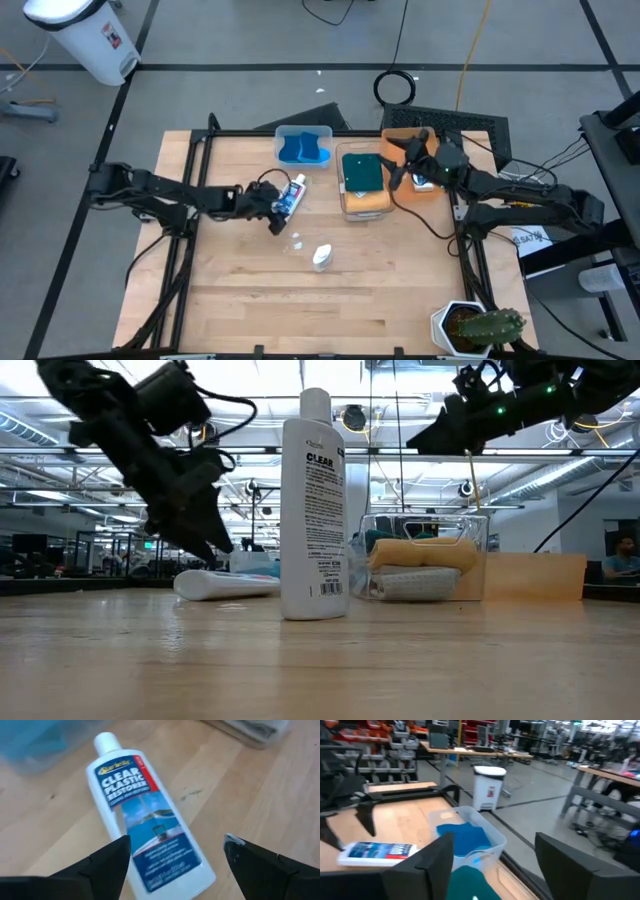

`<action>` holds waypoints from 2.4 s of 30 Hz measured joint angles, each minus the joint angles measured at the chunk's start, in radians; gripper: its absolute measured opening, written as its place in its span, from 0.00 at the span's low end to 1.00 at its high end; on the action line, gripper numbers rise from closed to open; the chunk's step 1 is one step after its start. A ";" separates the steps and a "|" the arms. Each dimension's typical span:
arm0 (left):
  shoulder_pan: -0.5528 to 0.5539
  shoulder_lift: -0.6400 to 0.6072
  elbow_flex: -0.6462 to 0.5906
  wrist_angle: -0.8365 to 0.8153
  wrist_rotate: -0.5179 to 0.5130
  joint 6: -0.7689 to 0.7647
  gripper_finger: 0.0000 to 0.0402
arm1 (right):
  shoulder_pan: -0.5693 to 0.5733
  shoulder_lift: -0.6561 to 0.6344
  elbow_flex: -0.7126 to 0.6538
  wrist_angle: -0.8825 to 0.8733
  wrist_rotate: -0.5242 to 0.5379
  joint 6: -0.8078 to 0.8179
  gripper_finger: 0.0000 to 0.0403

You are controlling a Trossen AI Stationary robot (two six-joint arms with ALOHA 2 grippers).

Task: Pick & Place Kitchen Items
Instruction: Put the white plastic restorer bottle into the orange bin

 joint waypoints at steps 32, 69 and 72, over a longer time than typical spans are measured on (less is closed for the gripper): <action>0.019 0.260 0.086 -0.057 -0.005 0.019 0.40 | 0.078 0.019 0.000 -0.002 0.058 -0.013 0.61; -0.058 -0.029 0.086 0.530 0.176 0.456 0.29 | 0.271 0.472 0.019 0.875 -0.246 0.125 0.61; -0.058 -0.029 0.086 0.529 0.176 0.457 0.29 | 0.271 0.517 0.052 0.873 -0.286 0.126 0.61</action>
